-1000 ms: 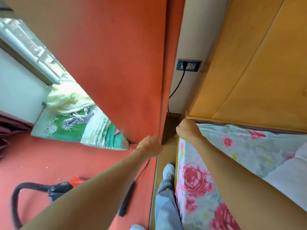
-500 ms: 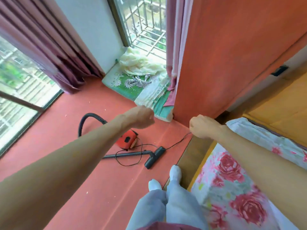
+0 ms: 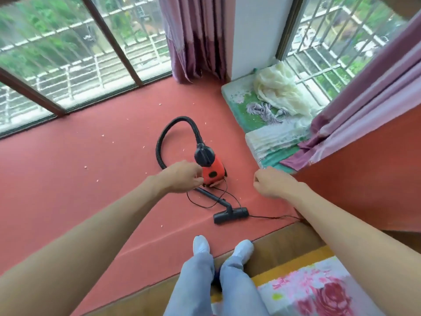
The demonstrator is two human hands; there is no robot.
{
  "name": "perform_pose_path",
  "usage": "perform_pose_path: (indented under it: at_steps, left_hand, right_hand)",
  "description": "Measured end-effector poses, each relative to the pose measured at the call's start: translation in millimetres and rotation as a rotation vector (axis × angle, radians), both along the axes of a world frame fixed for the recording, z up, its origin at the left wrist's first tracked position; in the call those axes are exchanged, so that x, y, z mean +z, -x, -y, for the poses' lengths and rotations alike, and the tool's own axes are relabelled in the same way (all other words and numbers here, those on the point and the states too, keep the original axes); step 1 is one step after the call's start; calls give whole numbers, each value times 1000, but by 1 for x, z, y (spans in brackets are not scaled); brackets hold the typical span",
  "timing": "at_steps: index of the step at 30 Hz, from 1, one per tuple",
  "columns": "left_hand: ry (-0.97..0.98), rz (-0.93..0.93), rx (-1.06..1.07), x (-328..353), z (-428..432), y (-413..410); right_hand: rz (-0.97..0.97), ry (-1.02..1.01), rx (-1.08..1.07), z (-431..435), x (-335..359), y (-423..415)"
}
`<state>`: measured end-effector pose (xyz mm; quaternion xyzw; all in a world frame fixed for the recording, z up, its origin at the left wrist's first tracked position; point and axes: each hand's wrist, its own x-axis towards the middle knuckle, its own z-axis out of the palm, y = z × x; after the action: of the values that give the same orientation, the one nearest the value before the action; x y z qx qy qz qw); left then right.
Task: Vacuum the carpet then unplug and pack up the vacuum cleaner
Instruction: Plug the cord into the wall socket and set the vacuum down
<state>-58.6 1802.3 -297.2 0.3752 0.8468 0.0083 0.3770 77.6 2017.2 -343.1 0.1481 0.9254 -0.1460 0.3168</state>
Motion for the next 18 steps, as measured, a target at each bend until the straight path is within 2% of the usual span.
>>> perform_pose_path:
  at_steps: [5, 10, 18]
  left_hand:
    - [8, -12, 92, -7, 54, 28]
    - [-31, -36, 109, -13, 94, 66]
    - [-55, 0, 45, -20, 149, 158]
  right_hand:
    - [-25, -8, 132, 42, -1, 55]
    - [-6, -22, 175, 90, 2, 102]
    - [46, -41, 31, 144, -5, 153]
